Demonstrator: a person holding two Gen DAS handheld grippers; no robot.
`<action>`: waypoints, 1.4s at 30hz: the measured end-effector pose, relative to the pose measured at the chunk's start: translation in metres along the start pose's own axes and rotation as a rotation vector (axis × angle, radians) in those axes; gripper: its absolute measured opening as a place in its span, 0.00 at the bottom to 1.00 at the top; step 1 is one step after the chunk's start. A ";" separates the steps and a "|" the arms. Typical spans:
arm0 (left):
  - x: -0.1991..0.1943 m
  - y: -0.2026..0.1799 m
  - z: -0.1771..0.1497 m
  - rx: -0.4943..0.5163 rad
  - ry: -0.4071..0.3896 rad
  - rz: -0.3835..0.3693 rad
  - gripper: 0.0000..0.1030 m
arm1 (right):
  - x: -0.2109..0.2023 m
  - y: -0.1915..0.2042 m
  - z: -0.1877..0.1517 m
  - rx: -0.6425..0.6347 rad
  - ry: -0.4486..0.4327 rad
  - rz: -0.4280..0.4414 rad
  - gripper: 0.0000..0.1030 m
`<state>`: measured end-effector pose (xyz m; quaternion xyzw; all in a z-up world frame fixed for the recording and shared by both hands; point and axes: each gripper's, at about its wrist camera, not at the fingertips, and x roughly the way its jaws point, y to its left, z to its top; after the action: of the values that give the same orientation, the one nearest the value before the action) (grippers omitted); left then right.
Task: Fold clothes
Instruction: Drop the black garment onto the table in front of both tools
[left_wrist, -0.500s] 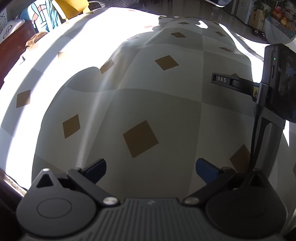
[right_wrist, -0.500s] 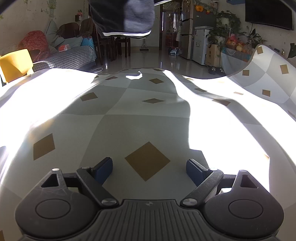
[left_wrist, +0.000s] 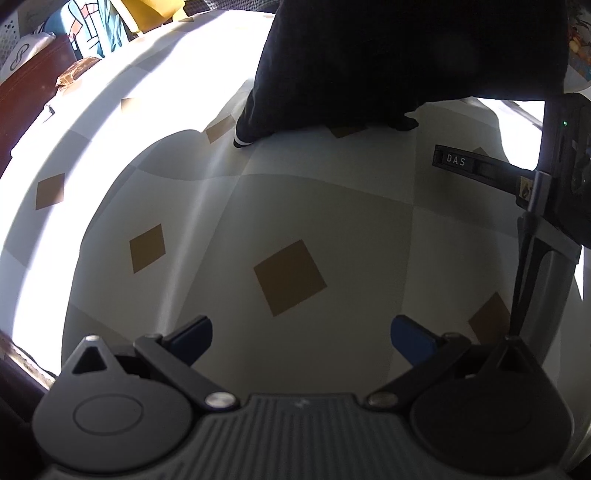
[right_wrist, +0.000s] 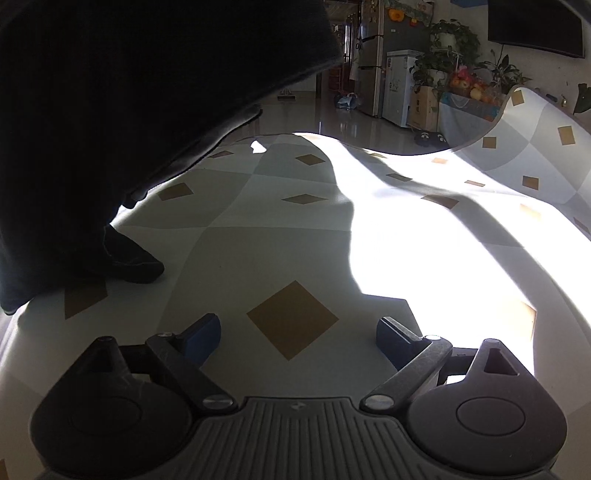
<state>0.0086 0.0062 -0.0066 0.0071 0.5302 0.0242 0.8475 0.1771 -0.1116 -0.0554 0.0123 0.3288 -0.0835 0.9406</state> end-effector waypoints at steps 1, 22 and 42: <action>0.001 -0.001 0.000 -0.002 0.001 0.003 1.00 | 0.000 0.000 0.000 0.000 0.000 0.000 0.89; 0.013 -0.008 -0.004 0.025 0.019 0.069 1.00 | -0.002 0.003 -0.005 -0.002 0.002 0.001 0.91; 0.023 -0.010 -0.005 0.034 0.034 0.092 1.00 | -0.002 0.003 -0.003 -0.001 0.004 0.001 0.92</action>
<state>0.0143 -0.0028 -0.0299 0.0454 0.5440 0.0543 0.8361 0.1739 -0.1078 -0.0566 0.0123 0.3305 -0.0829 0.9401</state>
